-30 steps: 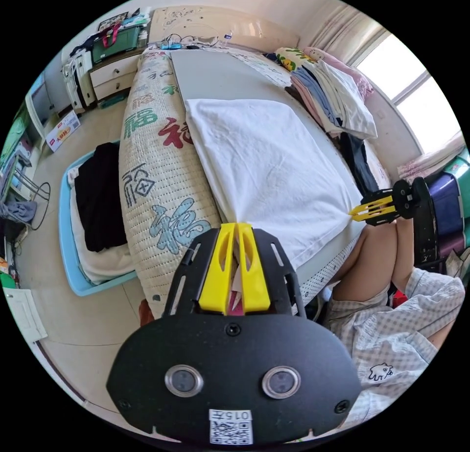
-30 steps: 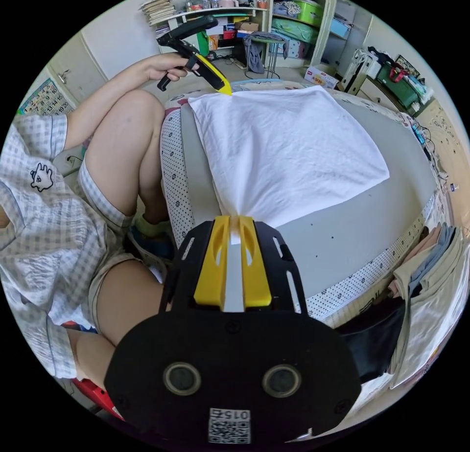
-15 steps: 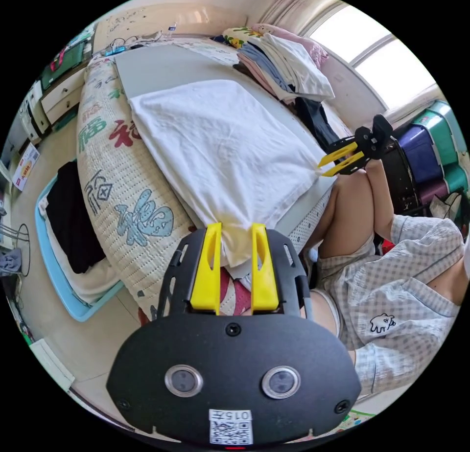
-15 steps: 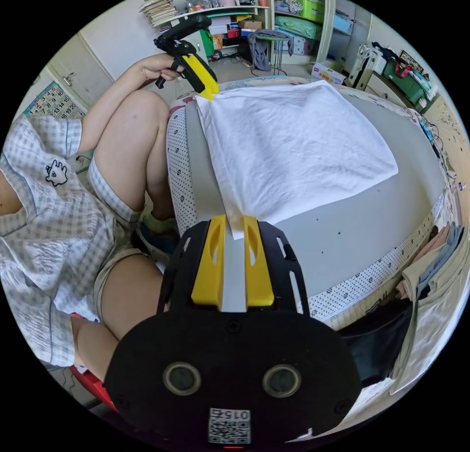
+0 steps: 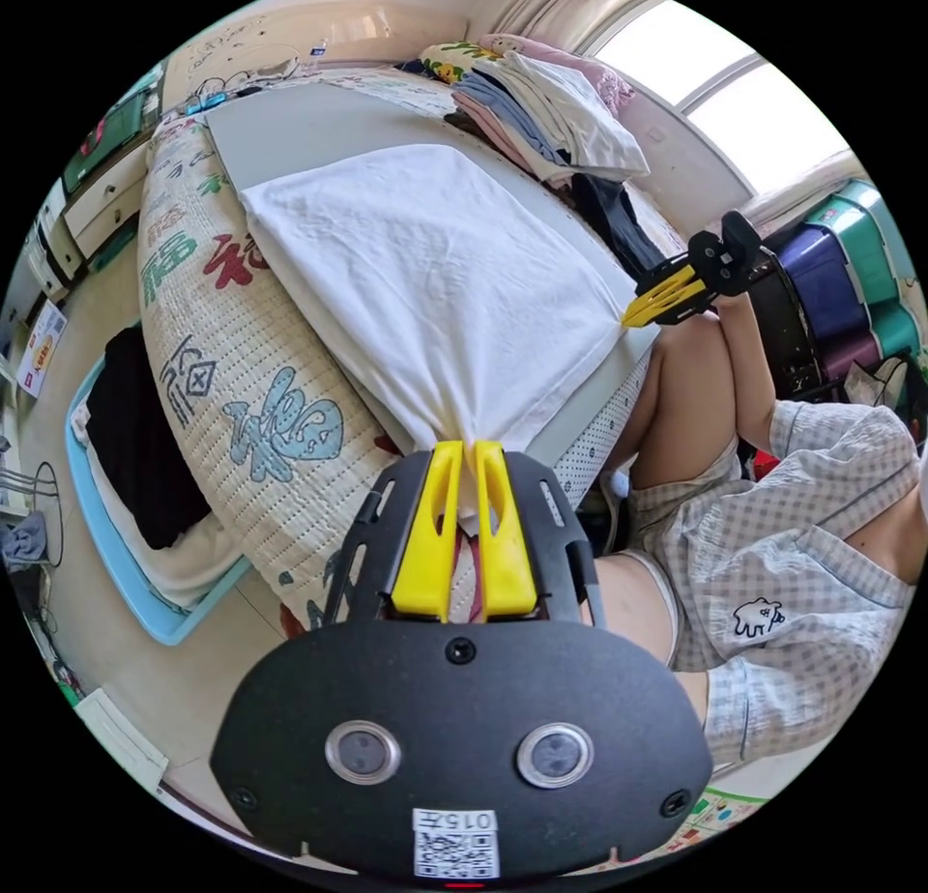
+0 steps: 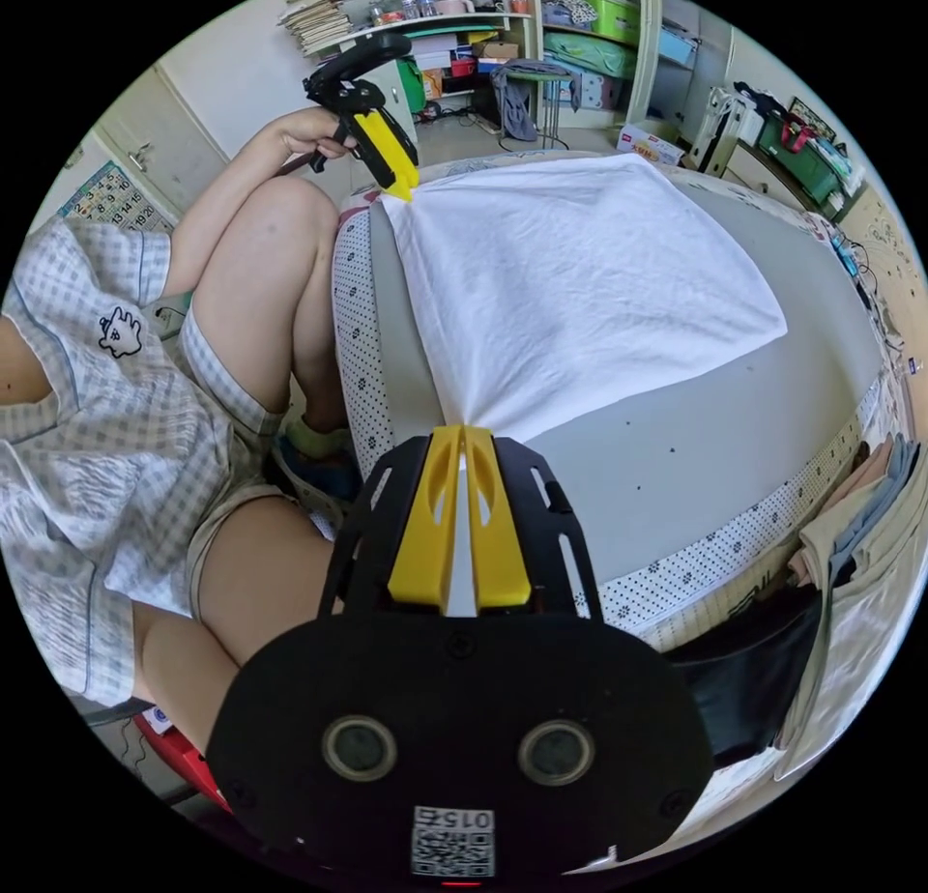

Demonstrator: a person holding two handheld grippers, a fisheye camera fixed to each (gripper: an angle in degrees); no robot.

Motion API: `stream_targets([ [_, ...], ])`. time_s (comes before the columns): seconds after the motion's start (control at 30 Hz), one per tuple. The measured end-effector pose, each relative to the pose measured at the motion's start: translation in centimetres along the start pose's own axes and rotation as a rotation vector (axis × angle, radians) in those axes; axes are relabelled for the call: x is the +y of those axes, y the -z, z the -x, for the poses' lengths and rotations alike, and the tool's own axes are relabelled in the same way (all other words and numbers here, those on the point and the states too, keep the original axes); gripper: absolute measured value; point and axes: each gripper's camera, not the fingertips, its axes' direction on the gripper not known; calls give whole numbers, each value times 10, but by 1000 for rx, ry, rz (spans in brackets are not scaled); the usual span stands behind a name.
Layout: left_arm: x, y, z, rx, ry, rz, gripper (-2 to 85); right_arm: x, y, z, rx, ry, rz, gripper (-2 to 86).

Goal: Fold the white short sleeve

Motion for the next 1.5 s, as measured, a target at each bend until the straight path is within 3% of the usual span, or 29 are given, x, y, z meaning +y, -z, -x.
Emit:
stream_targets([
  [0.13,8,8,6,28,-11,-58,11,18,-8,5,45,-18,-10,-10],
  [0.33,37,48,32,119,42,-320,2,76,29,-15,75,-149,-415,-5],
  [0.47,44,44,45,120,82,-314,8,106,17,-34,-12,-233,-549,-4],
  [0.8,21,16,34,101,29,-145,72,77,-43,-30,-122,-127,-419,-3],
  [0.93,21,30,33,113,80,-210,73,62,-57,-26,-125,-97,-389,-2],
  [1.03,20,18,38,39,157,-120,78,59,-63,-27,-110,-115,-375,-2],
  [1.13,23,7,47,83,171,-70,65,62,-62,-31,-111,-155,-408,-2],
  [1.3,36,22,58,208,157,-215,7,59,-53,-39,-136,-209,-477,-3],
  [1.37,50,37,69,300,164,-349,0,52,-50,-38,-145,-204,-488,-4],
  [1.5,68,31,92,284,269,-343,-3,30,-52,-37,-126,-207,-424,-2],
])
